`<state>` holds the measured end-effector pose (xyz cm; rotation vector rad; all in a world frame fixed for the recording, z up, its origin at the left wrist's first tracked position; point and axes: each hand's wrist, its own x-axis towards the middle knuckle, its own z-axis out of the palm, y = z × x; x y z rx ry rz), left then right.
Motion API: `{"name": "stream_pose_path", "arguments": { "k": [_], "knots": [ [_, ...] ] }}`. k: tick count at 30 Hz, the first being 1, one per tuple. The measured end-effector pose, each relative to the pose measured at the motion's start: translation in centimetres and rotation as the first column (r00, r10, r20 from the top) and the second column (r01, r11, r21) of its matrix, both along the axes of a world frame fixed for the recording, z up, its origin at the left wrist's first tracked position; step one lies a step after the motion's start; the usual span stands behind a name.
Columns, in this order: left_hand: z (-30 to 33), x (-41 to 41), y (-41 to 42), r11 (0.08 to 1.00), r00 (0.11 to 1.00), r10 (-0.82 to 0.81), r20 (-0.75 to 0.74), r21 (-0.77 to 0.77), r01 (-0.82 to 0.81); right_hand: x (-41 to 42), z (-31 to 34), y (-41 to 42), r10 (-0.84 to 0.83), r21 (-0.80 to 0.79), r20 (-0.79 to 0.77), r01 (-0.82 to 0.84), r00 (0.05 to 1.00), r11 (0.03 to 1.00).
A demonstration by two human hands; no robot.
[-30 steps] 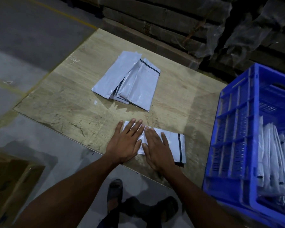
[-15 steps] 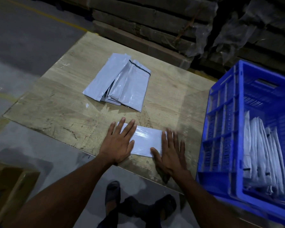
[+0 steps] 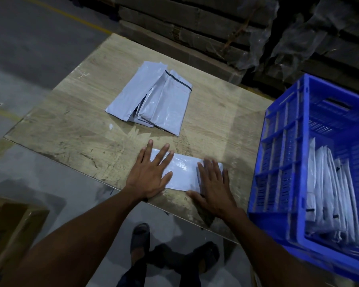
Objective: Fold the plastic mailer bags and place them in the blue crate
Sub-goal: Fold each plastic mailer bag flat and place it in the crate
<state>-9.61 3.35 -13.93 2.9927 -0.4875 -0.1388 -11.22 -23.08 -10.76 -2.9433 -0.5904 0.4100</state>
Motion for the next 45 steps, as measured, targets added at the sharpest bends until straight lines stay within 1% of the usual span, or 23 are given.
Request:
{"name": "stream_pose_path", "arguments": {
  "k": [1, 3, 5, 7, 9, 10, 13, 14, 16, 18, 21, 23, 25, 27, 29, 31, 32, 34, 36, 38, 41, 43, 45],
  "knots": [
    [0.0, 0.1, 0.0, 1.0, 1.0, -0.003, -0.002, 0.0, 0.003, -0.3, 0.3, 0.0, 0.0, 0.051, 0.054, -0.003, 0.999, 0.999],
    [-0.2, 0.3, 0.2, 1.0, 1.0, -0.02, 0.001, 0.005, 0.02, -0.7, 0.4, 0.2, 0.068, 0.138, 0.181, -0.094, 0.981, 0.986],
    [-0.4, 0.5, 0.4, 0.999, 0.999, -0.044, 0.009, -0.006, 0.044, -0.9, 0.1, 0.5, 0.163, 0.137, 0.268, -0.205, 0.95, 0.969],
    [-0.3, 0.7, 0.5, 0.998, 0.999, -0.038, 0.023, -0.051, 0.039, -1.0, -0.2, 0.8, 0.179, 0.135, 0.293, -0.226, 0.939, 0.965],
    [0.1, 0.3, 0.5, 0.994, 0.998, 0.001, 0.066, -0.111, 0.007, -0.8, -0.3, 1.1, 0.142, 0.159, 0.318, -0.201, 0.937, 0.967],
    [0.4, -0.1, 0.3, 0.992, 0.994, -0.018, 0.105, -0.123, 0.031, -0.7, -0.2, 1.3, 0.119, 0.189, 0.323, -0.187, 0.939, 0.964],
    [0.5, -1.6, -0.1, 0.979, 0.962, -0.194, 0.191, -0.027, 0.203, 0.0, 0.2, 2.2, 0.069, 0.324, 0.341, -0.186, 0.938, 0.928],
    [0.3, -1.9, -0.3, 0.977, 0.958, -0.208, 0.199, 0.0, 0.212, 0.1, 0.4, 2.4, 0.06, 0.357, 0.337, -0.186, 0.939, 0.915],
    [-0.1, -1.6, -0.5, 0.99, 0.97, -0.136, 0.2, -0.013, 0.142, 0.0, 1.1, 2.9, 0.055, 0.382, 0.344, -0.193, 0.937, 0.904],
    [-0.5, -1.1, -0.6, 0.995, 0.982, -0.063, 0.177, -0.065, 0.075, -0.8, 2.1, 3.3, 0.097, 0.324, 0.392, -0.236, 0.915, 0.916],
    [-0.3, -0.7, -1.0, 0.984, 0.987, -0.02, 0.162, -0.173, 0.048, -2.8, 2.9, 3.6, 0.321, 0.117, 0.441, -0.409, 0.838, 0.905],
    [0.0, -0.6, -1.3, 0.972, 0.987, -0.012, 0.162, -0.229, 0.049, -3.3, 2.7, 3.3, 0.441, -0.012, 0.38, -0.472, 0.813, 0.881],
    [0.3, -0.4, -1.6, 0.956, 0.983, -0.014, 0.182, -0.284, 0.066, -2.5, 2.7, 3.1, 0.458, -0.088, 0.29, -0.453, 0.84, 0.887],
    [0.9, -0.2, -1.7, 0.942, 0.982, 0.009, 0.188, -0.331, 0.055, -0.8, 3.5, 3.1, 0.408, -0.11, 0.258, -0.393, 0.876, 0.913],
    [1.5, 0.0, -2.1, 0.909, 0.984, 0.119, 0.131, -0.413, -0.055, 1.0, 4.7, 2.9, 0.341, -0.085, 0.291, -0.331, 0.894, 0.94],
    [1.9, -0.1, -2.6, 0.846, 0.969, 0.237, 0.068, -0.505, -0.172, 2.4, 6.6, 2.4, 0.266, -0.003, 0.302, -0.278, 0.915, 0.961],
    [1.7, -0.3, -2.9, 0.844, 0.964, 0.257, 0.068, -0.503, -0.189, 2.9, 7.7, 2.0, 0.197, 0.069, 0.3, -0.227, 0.933, 0.971],
    [1.2, -0.6, -3.5, 0.89, 0.972, 0.218, 0.086, -0.426, -0.162, 3.7, 10.4, 1.2, 0.048, 0.195, 0.315, -0.115, 0.948, 0.974],
    [0.8, -0.5, -4.3, 0.923, 0.982, 0.176, 0.069, -0.358, -0.14, 4.7, 12.9, -0.2, -0.026, 0.27, 0.391, -0.088, 0.92, 0.959],
    [0.9, -0.1, -5.6, 0.935, 0.99, 0.141, 0.021, -0.332, -0.126, 5.6, 15.4, -2.0, -0.097, 0.323, 0.454, -0.062, 0.886, 0.944],
    [1.5, 0.5, -8.9, 0.949, 0.999, 0.037, -0.008, -0.313, -0.037, 6.2, 19.4, -5.3, -0.179, 0.354, 0.522, -0.021, 0.834, 0.935],
    [1.9, 0.6, -11.4, 0.96, 0.999, -0.038, -0.018, -0.277, 0.032, 5.9, 22.2, -7.6, -0.232, 0.359, 0.555, 0.021, 0.799, 0.933],
    [1.7, 0.8, -13.4, 0.969, 0.996, -0.087, -0.035, -0.235, 0.076, 5.6, 23.9, -10.1, -0.277, 0.393, 0.605, 0.022, 0.747, 0.919]
  ]
}}
